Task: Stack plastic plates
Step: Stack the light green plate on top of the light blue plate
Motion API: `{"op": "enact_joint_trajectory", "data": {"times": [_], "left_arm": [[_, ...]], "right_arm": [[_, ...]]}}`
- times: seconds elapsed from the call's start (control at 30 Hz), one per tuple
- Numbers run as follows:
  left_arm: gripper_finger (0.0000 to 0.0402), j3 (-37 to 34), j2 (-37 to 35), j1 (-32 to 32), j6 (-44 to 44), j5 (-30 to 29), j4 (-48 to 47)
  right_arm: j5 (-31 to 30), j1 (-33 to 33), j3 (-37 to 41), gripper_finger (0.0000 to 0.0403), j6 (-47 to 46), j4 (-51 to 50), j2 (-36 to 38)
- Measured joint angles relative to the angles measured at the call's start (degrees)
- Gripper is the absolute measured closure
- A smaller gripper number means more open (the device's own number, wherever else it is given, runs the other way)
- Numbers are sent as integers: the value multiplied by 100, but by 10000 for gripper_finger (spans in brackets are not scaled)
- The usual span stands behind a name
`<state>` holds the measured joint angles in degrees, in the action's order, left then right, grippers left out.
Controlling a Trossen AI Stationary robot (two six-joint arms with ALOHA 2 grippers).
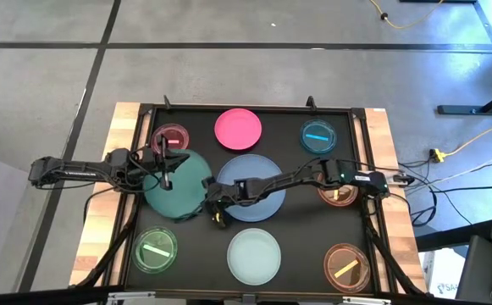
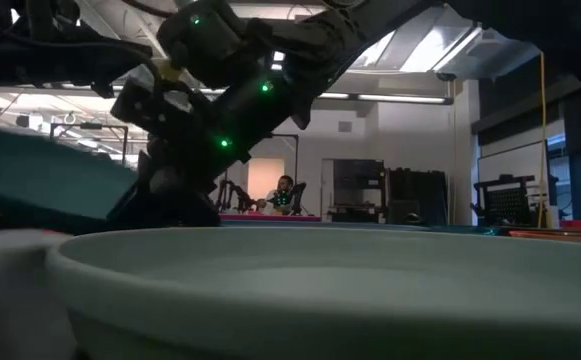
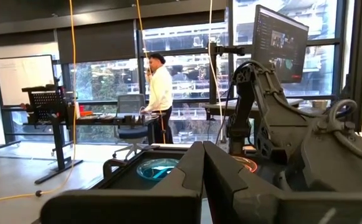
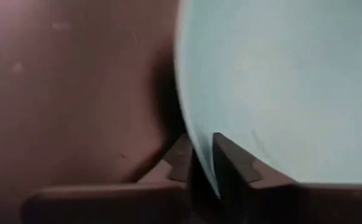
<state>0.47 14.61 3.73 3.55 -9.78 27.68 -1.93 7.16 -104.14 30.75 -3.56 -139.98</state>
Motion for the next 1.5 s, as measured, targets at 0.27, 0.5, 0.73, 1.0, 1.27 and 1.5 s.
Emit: {"op": "enact_joint_trajectory", "data": {"times": [0.27,0.5,0.73,1.0,1.27,1.5], "left_arm": [[400,0,0,-1,2,39,-4],[400,0,0,-1,6,-17,26],[400,0,0,-1,7,-17,35],[400,0,0,-1,7,-17,31],[400,0,0,-1,-20,3,28],[400,0,0,-1,0,-17,35]], "right_arm": [[-470,0,0,395,125,-81,246],[-757,119,2,400,261,-480,766],[-1254,439,-2,401,52,-1816,1443],[-1903,806,382,401,-763,-3125,1945],[-2246,962,2273,402,-1786,-2224,2960],[-2099,1203,3518,402,-2651,-1425,3451]]}}
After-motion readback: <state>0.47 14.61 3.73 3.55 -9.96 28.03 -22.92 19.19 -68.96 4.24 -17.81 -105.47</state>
